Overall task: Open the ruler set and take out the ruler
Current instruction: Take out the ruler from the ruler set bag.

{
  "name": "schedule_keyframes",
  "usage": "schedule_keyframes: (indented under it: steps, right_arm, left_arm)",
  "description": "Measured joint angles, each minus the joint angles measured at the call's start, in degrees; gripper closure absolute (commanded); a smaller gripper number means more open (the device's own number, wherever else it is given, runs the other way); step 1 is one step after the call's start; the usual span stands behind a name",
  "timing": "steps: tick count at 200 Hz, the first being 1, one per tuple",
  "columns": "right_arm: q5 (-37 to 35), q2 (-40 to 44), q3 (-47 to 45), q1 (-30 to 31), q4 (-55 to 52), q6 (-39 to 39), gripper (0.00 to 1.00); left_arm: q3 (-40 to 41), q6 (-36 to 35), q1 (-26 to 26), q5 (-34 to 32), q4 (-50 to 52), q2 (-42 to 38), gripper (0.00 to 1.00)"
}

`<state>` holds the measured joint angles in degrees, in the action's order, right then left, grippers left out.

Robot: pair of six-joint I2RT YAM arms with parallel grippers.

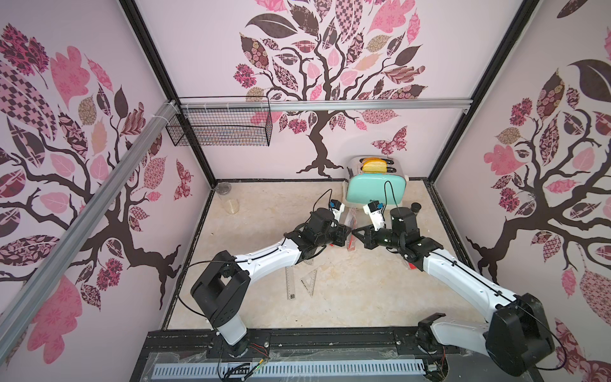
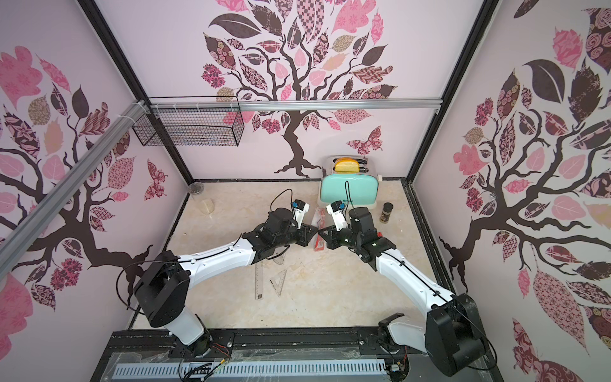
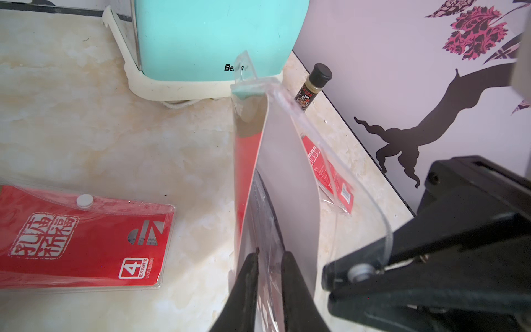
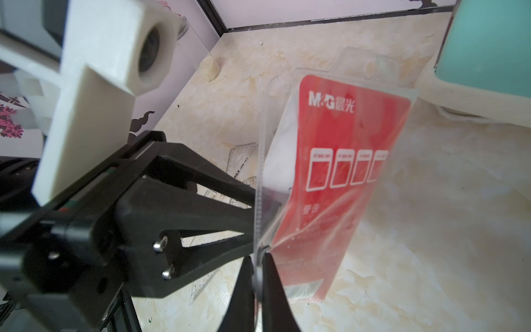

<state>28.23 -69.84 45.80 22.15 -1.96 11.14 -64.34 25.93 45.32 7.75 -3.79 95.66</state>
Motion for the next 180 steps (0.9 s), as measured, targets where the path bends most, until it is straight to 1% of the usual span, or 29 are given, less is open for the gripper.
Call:
schedule_keyframes:
  steps: [69,108,121,165,180]
  right_arm:
    - [0.0,1.6,0.0,0.0,-1.0,-0.9,1.00]
    - [0.0,1.9,0.0,0.0,-1.8,-1.3,1.00]
    - [-0.1,1.9,0.0,0.0,-2.1,-1.5,1.00]
    - [-0.9,1.9,0.0,0.0,-3.0,-2.3,1.00]
    - [-1.5,1.9,0.0,0.0,-3.4,-2.4,1.00]
  left_arm:
    - [-5.2,-0.1,0.0,0.1,0.1,4.9,0.79]
    - [-6.2,0.0,0.0,0.7,0.2,5.4,0.80]
    - [-6.6,-0.1,0.0,1.0,0.4,5.5,0.83]
    - [-7.9,-0.5,0.0,1.6,1.1,6.1,0.99]
    - [-8.0,-0.4,0.0,1.7,1.8,6.2,1.00]
